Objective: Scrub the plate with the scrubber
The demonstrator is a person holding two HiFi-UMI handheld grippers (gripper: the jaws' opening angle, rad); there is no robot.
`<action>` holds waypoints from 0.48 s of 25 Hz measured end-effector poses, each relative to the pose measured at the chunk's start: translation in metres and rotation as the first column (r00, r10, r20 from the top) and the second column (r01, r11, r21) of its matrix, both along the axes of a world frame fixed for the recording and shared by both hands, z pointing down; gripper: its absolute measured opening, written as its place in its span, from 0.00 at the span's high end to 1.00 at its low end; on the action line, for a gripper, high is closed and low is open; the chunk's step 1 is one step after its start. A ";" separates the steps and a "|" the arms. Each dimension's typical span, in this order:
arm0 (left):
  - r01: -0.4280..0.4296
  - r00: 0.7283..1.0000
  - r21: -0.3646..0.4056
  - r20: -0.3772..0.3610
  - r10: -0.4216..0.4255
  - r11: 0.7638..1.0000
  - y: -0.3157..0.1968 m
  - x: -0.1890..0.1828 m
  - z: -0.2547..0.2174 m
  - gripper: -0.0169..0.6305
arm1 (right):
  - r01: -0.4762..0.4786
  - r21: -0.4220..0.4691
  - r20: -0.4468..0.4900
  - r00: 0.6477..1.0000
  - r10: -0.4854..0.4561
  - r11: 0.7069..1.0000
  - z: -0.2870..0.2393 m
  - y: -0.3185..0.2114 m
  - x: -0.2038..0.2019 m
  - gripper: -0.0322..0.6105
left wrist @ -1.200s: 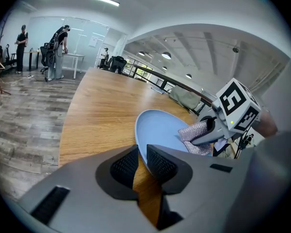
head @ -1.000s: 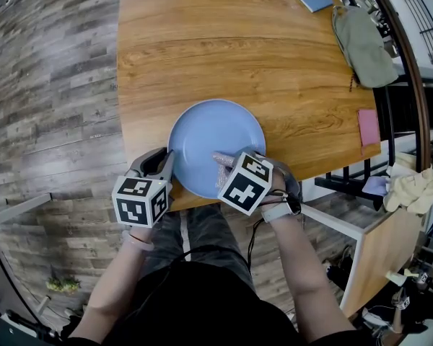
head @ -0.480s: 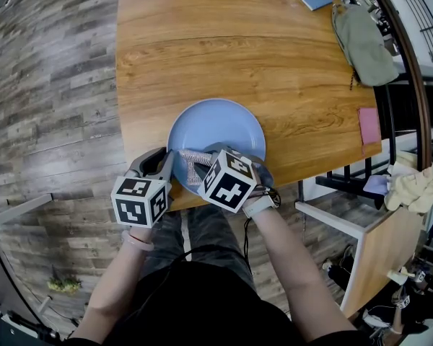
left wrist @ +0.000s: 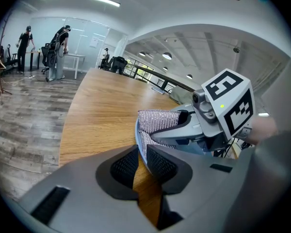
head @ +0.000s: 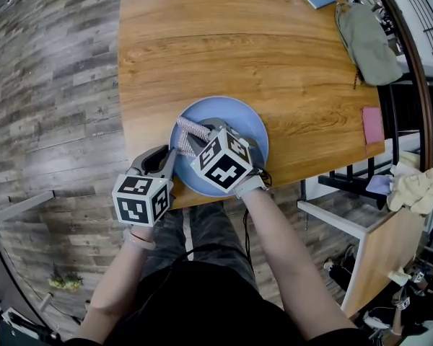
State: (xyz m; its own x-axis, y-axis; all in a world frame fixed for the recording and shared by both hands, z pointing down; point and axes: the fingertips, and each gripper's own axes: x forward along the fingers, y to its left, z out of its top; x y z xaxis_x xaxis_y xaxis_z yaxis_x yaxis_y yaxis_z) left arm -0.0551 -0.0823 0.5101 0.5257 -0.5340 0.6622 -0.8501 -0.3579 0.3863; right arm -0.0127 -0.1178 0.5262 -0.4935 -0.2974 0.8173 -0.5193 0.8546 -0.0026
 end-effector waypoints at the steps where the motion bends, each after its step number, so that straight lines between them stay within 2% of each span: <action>1: 0.000 1.000 0.000 0.000 0.000 1.000 0.000 0.000 0.000 0.90 | -0.008 0.018 -0.008 1.000 0.008 1.000 0.000 -0.005 0.003 0.84; 6: 0.003 1.000 -0.001 -0.003 -0.003 1.000 -0.001 0.000 0.000 0.90 | -0.057 0.121 -0.081 0.994 0.068 0.991 -0.001 -0.033 0.028 0.84; 12: 0.003 1.000 0.002 -0.004 -0.003 1.000 0.000 -0.002 0.000 0.90 | -0.156 0.158 -0.128 0.976 0.177 0.975 -0.002 -0.048 0.070 0.84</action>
State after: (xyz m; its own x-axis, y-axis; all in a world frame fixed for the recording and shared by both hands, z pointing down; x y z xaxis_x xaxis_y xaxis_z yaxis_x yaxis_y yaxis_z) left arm -0.0569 -0.0827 0.5102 0.5267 -0.5368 0.6592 -0.8497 -0.3565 0.3886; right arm 0.0573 -0.1661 0.5246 -0.3100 -0.4873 0.8164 -0.6406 0.7416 0.1993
